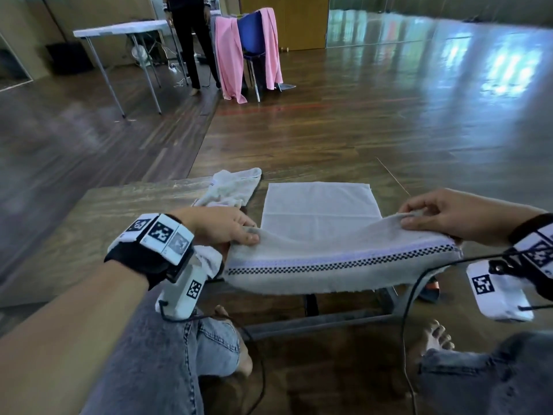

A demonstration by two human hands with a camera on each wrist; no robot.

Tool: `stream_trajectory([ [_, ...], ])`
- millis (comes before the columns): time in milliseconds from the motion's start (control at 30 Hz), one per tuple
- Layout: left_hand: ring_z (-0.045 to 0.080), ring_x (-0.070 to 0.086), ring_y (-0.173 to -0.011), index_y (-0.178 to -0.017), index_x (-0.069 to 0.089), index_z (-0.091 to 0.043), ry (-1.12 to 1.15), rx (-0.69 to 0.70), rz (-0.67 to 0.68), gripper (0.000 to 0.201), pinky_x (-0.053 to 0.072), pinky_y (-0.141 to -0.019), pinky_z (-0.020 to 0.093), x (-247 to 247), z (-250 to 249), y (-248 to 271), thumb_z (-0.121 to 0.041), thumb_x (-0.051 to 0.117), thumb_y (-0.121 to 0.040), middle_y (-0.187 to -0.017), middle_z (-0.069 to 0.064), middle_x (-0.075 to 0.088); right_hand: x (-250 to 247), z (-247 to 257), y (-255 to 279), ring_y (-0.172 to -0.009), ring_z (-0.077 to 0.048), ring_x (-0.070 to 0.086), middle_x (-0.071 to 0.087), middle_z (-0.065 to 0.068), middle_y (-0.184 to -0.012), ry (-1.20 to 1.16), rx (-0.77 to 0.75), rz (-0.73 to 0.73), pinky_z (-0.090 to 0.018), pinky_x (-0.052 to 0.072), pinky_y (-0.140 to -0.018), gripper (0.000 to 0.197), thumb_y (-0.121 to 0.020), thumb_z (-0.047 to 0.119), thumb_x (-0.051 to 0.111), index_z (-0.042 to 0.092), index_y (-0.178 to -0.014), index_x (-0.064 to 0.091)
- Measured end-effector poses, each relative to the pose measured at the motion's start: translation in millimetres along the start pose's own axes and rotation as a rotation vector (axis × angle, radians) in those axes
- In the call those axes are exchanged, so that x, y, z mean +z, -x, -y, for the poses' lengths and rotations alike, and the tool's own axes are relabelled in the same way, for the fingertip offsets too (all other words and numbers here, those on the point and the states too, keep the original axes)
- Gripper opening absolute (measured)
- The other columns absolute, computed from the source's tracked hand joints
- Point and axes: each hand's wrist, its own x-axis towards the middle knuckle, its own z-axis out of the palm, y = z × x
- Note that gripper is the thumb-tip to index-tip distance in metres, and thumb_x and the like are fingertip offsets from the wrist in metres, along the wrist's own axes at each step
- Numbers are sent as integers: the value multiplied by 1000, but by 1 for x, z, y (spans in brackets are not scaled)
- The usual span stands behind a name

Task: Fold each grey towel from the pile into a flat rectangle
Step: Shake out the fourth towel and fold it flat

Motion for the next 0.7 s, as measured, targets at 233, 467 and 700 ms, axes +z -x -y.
stream_trajectory([
  [233,25,58,-79,-96,62,2,-2,48,-377,29,47,-75,39,-16,15,-53,-26,60,-97,-86,15,61,3,-31,-49,-50,-17,64,72,-7,-64,83,8,-266,-28,49,-46,11,-93,25,69,17,-86,74],
  [467,8,44,-54,-80,57,-10,-148,15,-772,23,29,-50,23,-49,20,-153,-26,68,-90,-64,-2,51,-12,-62,-148,-39,-15,57,65,-11,-62,204,15,-577,-19,40,-34,16,-88,24,75,12,-83,67],
  [700,22,55,-77,-67,51,-16,-213,-86,-930,28,36,-65,29,-63,40,-237,-22,69,-88,-74,3,58,-26,-91,-233,-51,-15,57,59,-9,-61,315,132,-626,-18,37,-48,36,-84,28,80,16,-61,55],
])
